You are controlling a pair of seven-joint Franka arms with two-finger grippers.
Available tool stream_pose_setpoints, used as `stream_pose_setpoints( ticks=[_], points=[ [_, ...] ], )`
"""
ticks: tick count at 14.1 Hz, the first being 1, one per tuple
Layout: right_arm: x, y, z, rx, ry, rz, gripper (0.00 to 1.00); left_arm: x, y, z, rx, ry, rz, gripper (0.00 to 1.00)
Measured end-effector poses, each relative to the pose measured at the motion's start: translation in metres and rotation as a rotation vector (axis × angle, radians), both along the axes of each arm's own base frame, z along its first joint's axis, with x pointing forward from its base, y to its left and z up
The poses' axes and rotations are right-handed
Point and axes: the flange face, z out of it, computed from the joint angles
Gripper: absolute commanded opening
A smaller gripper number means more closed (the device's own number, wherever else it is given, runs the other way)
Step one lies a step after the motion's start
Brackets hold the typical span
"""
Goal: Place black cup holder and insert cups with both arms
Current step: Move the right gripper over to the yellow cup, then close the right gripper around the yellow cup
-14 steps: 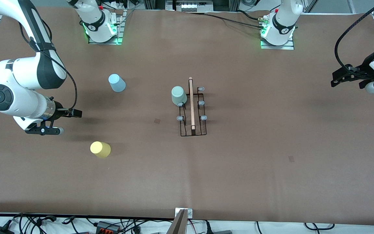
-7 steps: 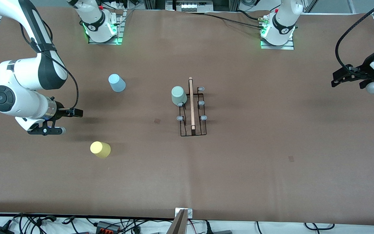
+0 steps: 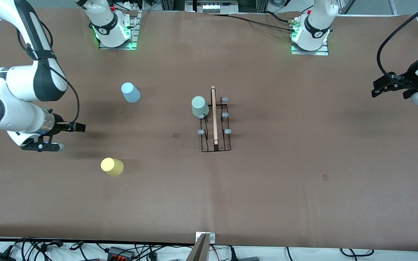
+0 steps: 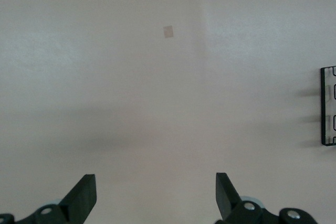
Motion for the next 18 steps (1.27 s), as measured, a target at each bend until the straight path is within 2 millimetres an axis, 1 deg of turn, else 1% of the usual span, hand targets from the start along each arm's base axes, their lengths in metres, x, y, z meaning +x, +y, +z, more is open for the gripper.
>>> stream_pose_setpoints(
  ticks=[4,6,8,10,11,12,13,14,16,17,18],
  points=[
    [0.005,-0.029,0.006,-0.011,-0.037,-0.038,1.0,0.0,0.0,0.0,0.0,0.0,0.0,1.0],
    [0.013,-0.04,0.008,-0.036,-0.084,-0.034,1.0,0.0,0.0,0.0,0.0,0.0,0.0,1.0],
    [0.025,-0.052,-0.003,-0.033,-0.135,-0.039,1.0,0.0,0.0,0.0,0.0,0.0,0.0,1.0],
    [0.037,-0.063,-0.022,-0.015,-0.177,-0.05,1.0,0.0,0.0,0.0,0.0,0.0,0.0,1.0],
    [0.043,-0.064,-0.029,-0.004,-0.2,-0.053,1.0,0.0,0.0,0.0,0.0,0.0,0.0,1.0],
    [0.049,-0.061,-0.031,0.018,-0.219,-0.062,1.0,0.0,0.0,0.0,0.0,0.0,0.0,1.0],
    [0.055,-0.053,-0.03,0.055,-0.231,-0.081,1.0,0.0,0.0,0.0,0.0,0.0,0.0,1.0],
    [0.058,-0.041,-0.026,0.086,-0.24,-0.086,1.0,0.0,0.0,0.0,0.0,0.0,0.0,1.0],
    [0.065,-0.009,-0.02,0.112,-0.28,-0.057,1.0,0.0,0.0,0.0,0.0,0.0,0.0,1.0],
    [0.069,0.008,-0.02,0.119,-0.304,-0.033,1.0,0.0,0.0,0.0,0.0,0.0,0.0,1.0],
    [0.071,0.025,-0.024,0.128,-0.323,-0.01,1.0,0.0,0.0,0.0,0.0,0.0,0.001,1.0]
  ],
)
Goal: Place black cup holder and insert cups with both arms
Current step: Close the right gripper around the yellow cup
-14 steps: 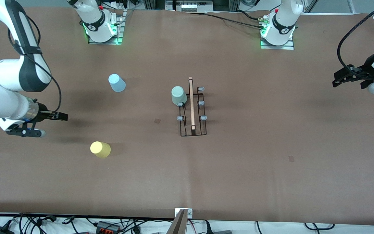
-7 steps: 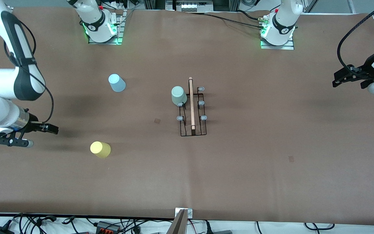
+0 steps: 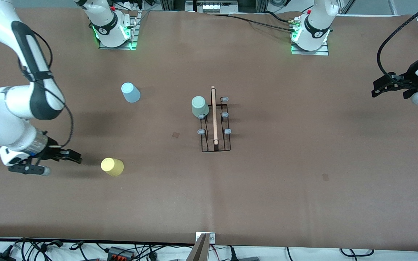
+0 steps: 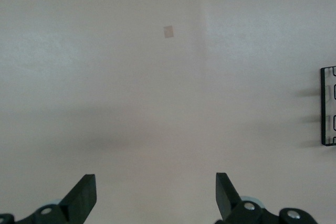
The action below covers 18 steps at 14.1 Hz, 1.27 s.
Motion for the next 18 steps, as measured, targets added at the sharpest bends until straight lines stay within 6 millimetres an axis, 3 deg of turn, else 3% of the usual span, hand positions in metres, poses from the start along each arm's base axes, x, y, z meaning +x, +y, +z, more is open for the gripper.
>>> stream_pose_setpoints(
  ticks=[3,6,18],
  points=[
    [0.008,0.041,-0.028,0.008,-0.03,0.061,1.0,0.0,0.0,0.0,0.0,0.0,0.0,1.0],
    [0.013,0.063,-0.05,0.007,-0.04,0.099,1.0,0.0,0.0,0.0,0.0,0.0,0.0,1.0],
    [0.003,0.082,-0.099,-0.024,0.011,0.166,1.0,0.001,-0.007,0.002,0.0,-0.005,-0.012,1.0]
  ],
)
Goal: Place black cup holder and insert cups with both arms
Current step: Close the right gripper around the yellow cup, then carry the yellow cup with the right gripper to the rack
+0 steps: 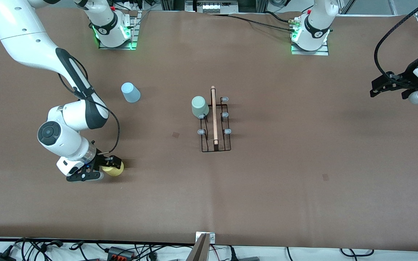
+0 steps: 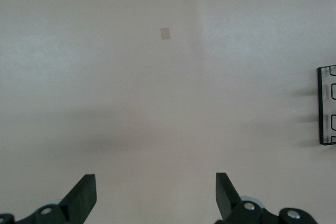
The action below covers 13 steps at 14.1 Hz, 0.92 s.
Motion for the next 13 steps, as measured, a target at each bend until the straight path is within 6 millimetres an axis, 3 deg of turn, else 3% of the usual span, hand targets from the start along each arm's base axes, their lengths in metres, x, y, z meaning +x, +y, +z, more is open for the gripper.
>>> stream_pose_setpoints(
  ticks=[1,2,4,5,7,10,13],
  points=[
    [-0.001,0.0,-0.003,0.0,0.006,0.001,0.96,0.0,0.0,0.0,0.0,0.0,0.0,1.0],
    [-0.002,0.0,-0.005,0.0,0.009,0.001,0.86,0.0,0.0,0.0,0.0,0.0,0.0,1.0],
    [-0.002,0.0,-0.006,0.0,0.01,0.001,0.38,0.0,0.0,0.0,0.0,0.0,0.0,1.0],
    [-0.002,0.0,-0.006,-0.001,0.011,0.001,0.2,0.0,0.0,0.0,0.0,0.0,0.0,1.0],
    [-0.002,0.0,-0.004,-0.001,0.007,0.0,0.02,0.0,0.0,0.0,0.0,0.0,0.0,1.0],
    [0.003,0.0,0.009,-0.004,-0.02,0.005,0.0,0.0,0.0,0.0,0.0,0.0,0.0,1.0],
    [0.0,0.027,0.065,-0.036,-0.025,0.043,0.0,0.0,0.0,0.0,0.0,-0.001,0.0,1.0]
  ],
)
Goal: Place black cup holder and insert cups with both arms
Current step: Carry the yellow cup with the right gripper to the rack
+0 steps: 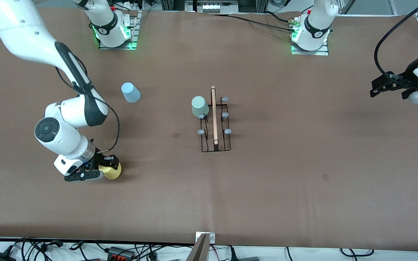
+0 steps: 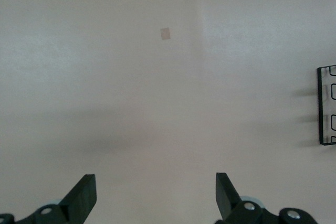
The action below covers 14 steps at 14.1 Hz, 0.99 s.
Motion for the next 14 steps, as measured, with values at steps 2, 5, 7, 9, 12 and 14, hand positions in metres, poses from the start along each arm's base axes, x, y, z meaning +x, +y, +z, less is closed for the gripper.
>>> stream_pose_setpoints(
  ticks=[2,5,7,9,12,14],
  points=[
    [-0.015,0.037,0.057,-0.023,0.005,-0.026,0.0,0.0,0.0,0.0,0.0,0.001,0.0,1.0],
    [-0.046,0.105,0.117,-0.002,-0.013,-0.112,0.0,-0.001,0.003,-0.001,0.0,0.008,0.005,1.0],
    [-0.07,0.166,0.132,0.06,-0.007,-0.177,0.0,-0.001,0.003,-0.001,0.0,0.009,0.006,1.0],
    [-0.089,0.213,0.14,0.113,0.012,-0.214,0.0,-0.001,0.001,-0.001,0.0,0.009,0.003,1.0],
    [-0.111,0.265,0.145,0.153,0.038,-0.256,0.0,-0.001,0.0,-0.001,0.0,0.009,-0.001,1.0],
    [-0.126,0.292,0.137,0.15,0.044,-0.242,0.0,-0.001,-0.001,0.0,0.0,0.01,-0.001,1.0]
  ],
)
